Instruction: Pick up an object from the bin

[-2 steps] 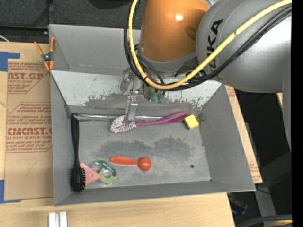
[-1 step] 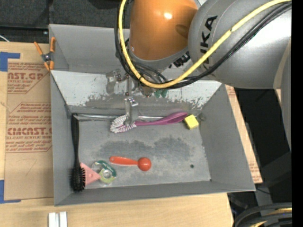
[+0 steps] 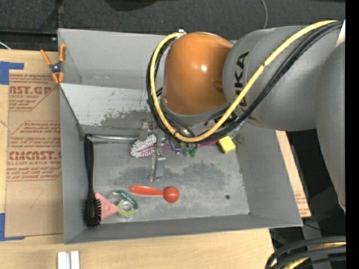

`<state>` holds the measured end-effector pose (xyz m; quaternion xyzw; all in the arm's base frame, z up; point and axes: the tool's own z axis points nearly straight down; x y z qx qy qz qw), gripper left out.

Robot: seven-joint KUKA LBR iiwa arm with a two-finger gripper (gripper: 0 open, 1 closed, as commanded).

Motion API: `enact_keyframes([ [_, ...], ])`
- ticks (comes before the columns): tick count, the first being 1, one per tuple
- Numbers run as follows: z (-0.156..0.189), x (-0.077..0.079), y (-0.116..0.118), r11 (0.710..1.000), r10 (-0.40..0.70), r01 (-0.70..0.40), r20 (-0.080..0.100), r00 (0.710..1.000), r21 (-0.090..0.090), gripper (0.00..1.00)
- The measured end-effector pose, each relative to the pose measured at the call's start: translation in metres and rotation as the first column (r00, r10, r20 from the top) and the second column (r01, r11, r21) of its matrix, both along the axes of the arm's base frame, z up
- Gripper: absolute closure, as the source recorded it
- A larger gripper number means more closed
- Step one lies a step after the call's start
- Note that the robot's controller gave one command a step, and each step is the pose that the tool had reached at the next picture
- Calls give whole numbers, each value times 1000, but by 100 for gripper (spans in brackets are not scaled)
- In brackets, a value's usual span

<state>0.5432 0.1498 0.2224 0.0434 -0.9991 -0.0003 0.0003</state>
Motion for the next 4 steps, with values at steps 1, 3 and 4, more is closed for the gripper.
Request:
enact_keyframes([
  [1,12,18,59,946,323,-323,30,946,1,0],
  [3,-60,29,65,990,142,-142,29,989,7,0],
  [4,-45,-6,-4,991,135,-135,24,991,4,0],
])
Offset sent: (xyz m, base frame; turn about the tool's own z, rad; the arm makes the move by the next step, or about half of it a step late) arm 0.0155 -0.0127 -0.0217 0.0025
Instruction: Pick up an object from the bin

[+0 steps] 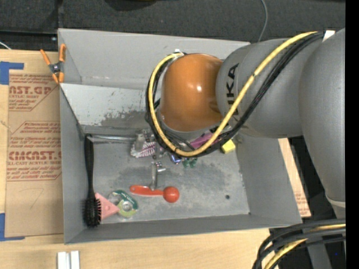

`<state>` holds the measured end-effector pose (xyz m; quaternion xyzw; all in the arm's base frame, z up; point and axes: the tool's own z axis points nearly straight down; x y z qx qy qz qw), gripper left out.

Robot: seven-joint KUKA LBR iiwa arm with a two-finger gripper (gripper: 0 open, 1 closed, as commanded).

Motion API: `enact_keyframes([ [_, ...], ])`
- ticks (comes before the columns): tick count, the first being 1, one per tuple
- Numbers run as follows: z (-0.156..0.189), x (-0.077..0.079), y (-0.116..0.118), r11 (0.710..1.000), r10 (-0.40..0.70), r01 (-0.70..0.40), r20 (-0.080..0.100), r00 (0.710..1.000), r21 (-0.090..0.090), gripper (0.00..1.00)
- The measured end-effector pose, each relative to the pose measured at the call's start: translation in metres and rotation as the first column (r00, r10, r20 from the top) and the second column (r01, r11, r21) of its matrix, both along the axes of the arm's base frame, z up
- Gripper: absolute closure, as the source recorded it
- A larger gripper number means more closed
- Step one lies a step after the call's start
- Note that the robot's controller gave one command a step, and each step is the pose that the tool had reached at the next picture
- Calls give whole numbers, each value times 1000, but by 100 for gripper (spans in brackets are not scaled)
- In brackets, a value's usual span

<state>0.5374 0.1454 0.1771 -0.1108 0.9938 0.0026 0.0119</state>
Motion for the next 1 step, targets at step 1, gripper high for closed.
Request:
enact_keyframes([
  [1,-67,-14,63,872,490,-490,7,872,-10,0],
])
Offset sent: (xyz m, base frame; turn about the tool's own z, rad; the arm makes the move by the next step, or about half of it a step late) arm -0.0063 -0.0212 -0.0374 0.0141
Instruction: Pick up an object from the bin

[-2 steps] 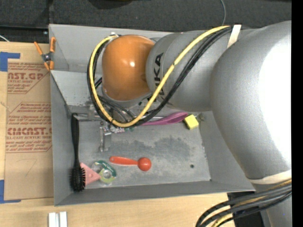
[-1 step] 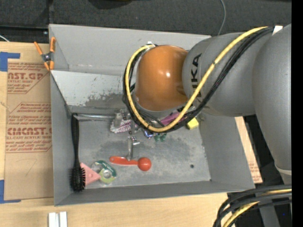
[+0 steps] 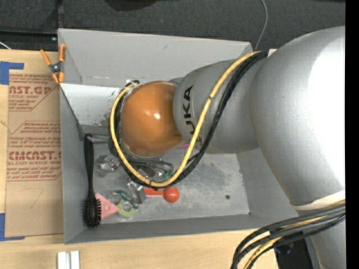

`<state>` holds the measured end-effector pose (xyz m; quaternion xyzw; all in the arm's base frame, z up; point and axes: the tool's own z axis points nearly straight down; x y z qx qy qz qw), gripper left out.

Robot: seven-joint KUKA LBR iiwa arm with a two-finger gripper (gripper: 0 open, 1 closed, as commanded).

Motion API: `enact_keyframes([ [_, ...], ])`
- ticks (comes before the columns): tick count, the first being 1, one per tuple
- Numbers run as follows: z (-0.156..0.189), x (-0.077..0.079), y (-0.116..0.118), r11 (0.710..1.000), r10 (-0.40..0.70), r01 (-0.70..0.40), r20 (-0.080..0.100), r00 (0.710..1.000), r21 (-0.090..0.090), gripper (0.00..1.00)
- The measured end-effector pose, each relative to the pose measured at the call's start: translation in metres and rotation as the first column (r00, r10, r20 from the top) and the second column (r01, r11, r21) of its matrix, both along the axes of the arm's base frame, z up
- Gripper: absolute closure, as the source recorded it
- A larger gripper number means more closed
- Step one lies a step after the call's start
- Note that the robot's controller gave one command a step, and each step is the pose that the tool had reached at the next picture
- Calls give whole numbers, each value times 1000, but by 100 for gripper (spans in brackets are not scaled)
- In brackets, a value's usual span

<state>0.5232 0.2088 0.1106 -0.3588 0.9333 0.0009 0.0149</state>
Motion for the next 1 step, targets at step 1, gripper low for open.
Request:
enact_keyframes([
  [1,30,8,-86,863,-505,505,-2,863,11,100],
])
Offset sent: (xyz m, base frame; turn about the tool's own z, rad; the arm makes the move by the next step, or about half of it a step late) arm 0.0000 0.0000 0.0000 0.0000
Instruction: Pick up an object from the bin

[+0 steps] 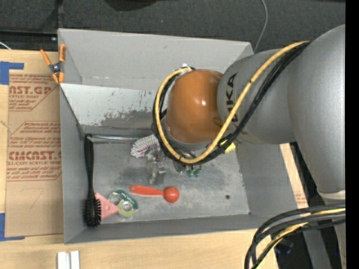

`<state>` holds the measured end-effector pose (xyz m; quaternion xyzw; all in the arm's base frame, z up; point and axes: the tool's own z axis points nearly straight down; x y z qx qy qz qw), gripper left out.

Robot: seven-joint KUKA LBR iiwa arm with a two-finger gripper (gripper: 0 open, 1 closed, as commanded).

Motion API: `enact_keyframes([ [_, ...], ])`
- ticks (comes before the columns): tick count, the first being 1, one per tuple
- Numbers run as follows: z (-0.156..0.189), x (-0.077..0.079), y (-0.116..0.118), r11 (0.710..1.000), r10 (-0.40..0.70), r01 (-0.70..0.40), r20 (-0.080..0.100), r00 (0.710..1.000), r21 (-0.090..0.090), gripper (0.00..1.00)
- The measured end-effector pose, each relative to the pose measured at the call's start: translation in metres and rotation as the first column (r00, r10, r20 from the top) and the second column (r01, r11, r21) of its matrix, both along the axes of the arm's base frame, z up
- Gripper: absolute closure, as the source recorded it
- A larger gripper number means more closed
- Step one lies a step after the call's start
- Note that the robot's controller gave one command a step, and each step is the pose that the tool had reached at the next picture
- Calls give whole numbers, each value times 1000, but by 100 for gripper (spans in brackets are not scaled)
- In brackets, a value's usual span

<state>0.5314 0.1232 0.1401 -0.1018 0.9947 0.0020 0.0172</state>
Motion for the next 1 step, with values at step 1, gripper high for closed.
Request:
enact_keyframes([
  [1,-1,0,2,1000,3,-3,0,1000,0,0],
])
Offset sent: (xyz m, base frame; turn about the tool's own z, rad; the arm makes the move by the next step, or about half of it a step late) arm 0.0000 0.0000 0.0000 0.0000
